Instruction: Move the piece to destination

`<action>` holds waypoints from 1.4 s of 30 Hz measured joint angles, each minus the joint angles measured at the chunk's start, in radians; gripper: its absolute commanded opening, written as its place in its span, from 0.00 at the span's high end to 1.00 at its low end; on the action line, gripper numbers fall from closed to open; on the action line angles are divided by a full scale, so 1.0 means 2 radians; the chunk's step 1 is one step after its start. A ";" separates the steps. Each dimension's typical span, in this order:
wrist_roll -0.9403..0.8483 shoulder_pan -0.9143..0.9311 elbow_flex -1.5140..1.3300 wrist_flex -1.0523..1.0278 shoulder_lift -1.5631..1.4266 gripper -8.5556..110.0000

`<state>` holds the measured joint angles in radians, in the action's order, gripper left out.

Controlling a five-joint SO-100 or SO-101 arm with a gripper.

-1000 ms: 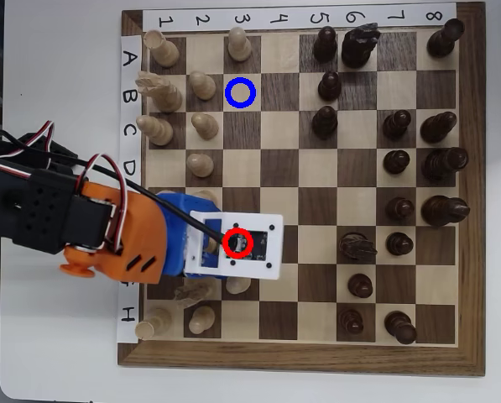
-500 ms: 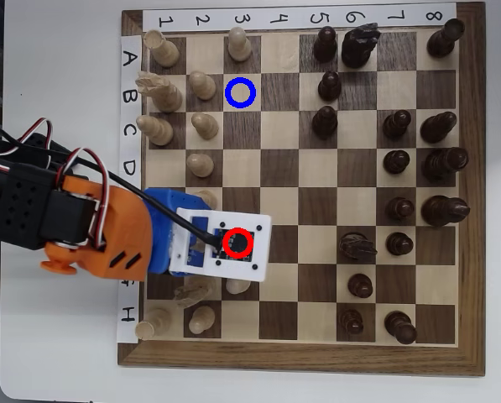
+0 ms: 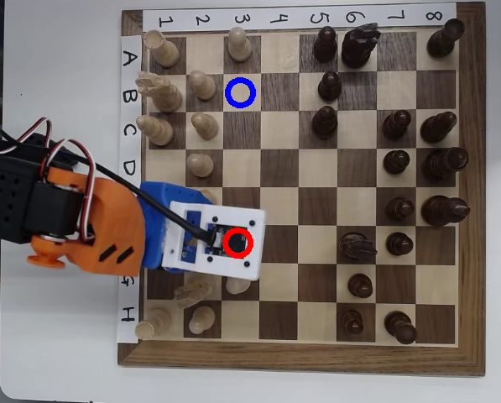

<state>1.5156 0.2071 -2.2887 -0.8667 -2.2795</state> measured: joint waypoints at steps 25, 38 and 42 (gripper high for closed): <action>0.070 -0.125 0.210 -0.169 0.000 0.93; 0.108 -0.212 0.293 -0.235 0.006 0.93; 0.114 -0.240 0.298 -0.245 0.015 0.93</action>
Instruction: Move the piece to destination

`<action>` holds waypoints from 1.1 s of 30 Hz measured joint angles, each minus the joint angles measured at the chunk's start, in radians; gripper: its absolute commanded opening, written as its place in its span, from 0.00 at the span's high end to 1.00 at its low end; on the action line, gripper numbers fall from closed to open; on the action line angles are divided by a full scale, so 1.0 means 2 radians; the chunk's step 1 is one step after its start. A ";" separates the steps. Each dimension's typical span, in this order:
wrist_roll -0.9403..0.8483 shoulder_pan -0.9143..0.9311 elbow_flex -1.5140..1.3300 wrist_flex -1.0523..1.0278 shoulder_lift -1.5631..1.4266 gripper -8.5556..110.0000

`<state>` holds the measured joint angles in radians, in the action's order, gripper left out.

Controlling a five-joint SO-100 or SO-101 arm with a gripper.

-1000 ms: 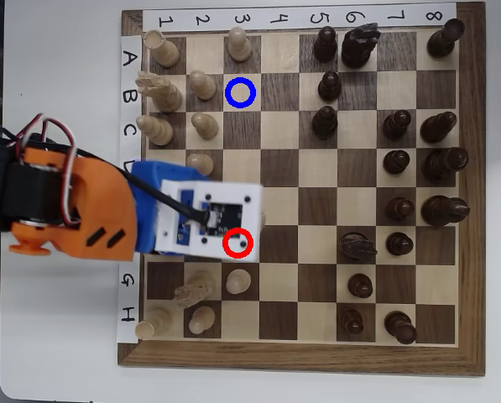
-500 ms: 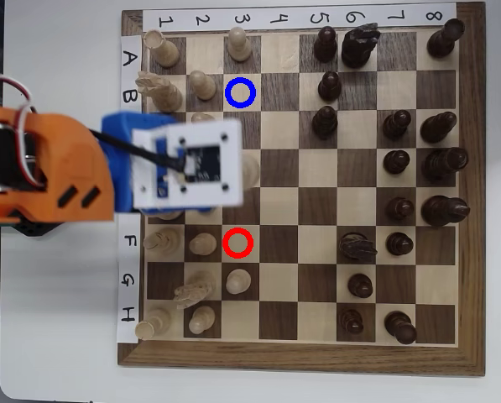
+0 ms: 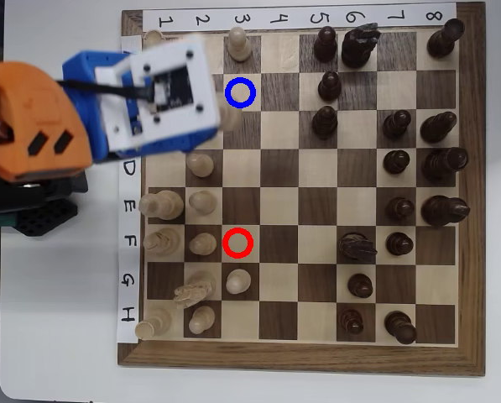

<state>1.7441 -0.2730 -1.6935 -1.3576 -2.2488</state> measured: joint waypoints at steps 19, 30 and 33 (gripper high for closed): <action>0.005 -0.084 -0.117 0.073 0.005 0.93; 0.005 -0.084 -0.220 0.165 0.005 0.92; 0.005 -0.084 -0.239 0.186 0.005 0.92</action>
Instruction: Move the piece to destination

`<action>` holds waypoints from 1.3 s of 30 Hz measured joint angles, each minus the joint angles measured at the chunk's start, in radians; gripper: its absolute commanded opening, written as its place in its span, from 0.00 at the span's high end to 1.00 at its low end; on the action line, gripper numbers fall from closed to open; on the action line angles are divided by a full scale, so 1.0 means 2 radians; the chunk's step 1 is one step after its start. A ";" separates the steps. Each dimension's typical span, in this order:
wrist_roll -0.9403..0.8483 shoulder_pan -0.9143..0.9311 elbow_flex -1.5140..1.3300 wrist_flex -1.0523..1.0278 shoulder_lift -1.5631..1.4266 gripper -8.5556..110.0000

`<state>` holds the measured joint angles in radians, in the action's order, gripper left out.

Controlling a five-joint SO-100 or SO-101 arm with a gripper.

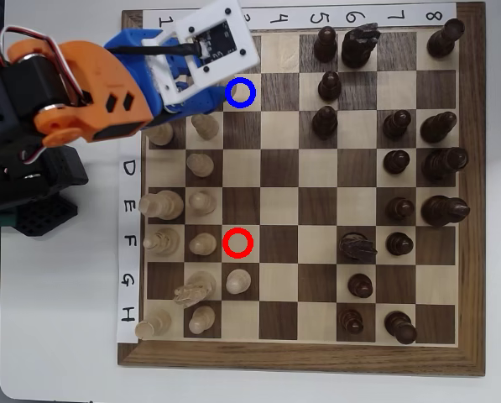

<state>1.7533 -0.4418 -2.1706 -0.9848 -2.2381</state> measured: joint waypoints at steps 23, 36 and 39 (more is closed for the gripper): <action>0.000 -0.002 -0.071 0.122 0.001 0.92; 0.000 0.010 -0.120 0.181 0.017 0.92; 0.000 0.015 -0.127 0.190 0.021 0.92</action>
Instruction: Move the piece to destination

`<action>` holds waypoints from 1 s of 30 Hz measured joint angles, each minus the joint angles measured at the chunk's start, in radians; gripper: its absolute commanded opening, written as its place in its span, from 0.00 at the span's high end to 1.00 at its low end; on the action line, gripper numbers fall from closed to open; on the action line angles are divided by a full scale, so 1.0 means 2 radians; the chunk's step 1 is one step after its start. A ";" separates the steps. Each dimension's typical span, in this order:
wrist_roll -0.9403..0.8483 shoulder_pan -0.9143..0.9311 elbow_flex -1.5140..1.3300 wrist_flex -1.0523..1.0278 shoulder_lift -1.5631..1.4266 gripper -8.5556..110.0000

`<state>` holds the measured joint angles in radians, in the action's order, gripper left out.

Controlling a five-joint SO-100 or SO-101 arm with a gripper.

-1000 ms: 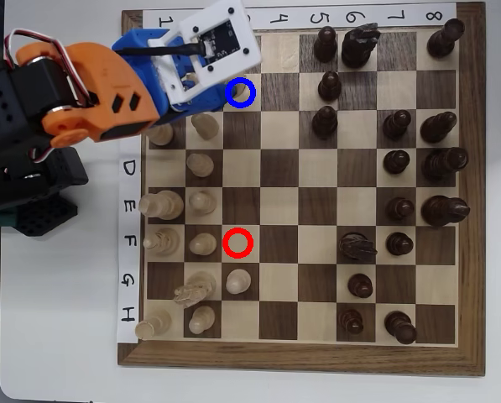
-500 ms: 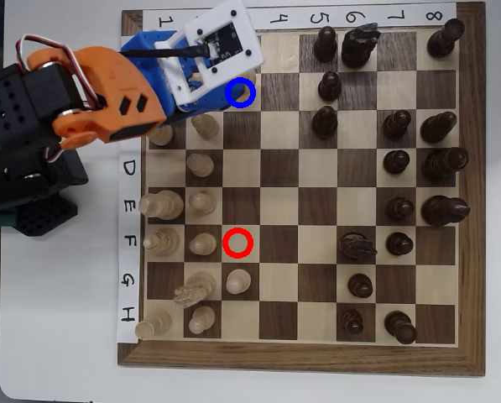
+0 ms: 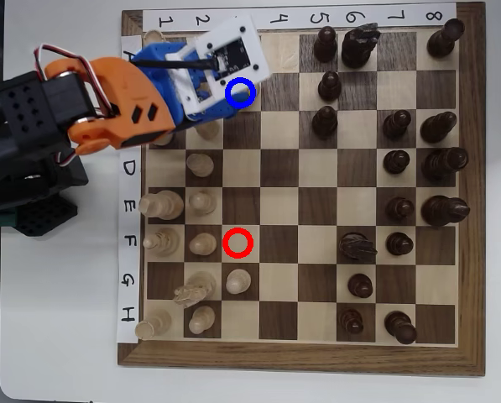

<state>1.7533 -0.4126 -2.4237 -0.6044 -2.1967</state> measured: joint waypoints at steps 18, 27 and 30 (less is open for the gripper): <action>0.000 0.005 -0.025 0.014 0.007 0.93; 0.000 0.005 -0.026 0.017 0.007 0.92; 0.000 0.005 -0.026 0.017 0.007 0.91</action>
<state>1.7533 -0.4019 -2.4758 -0.5706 -2.1829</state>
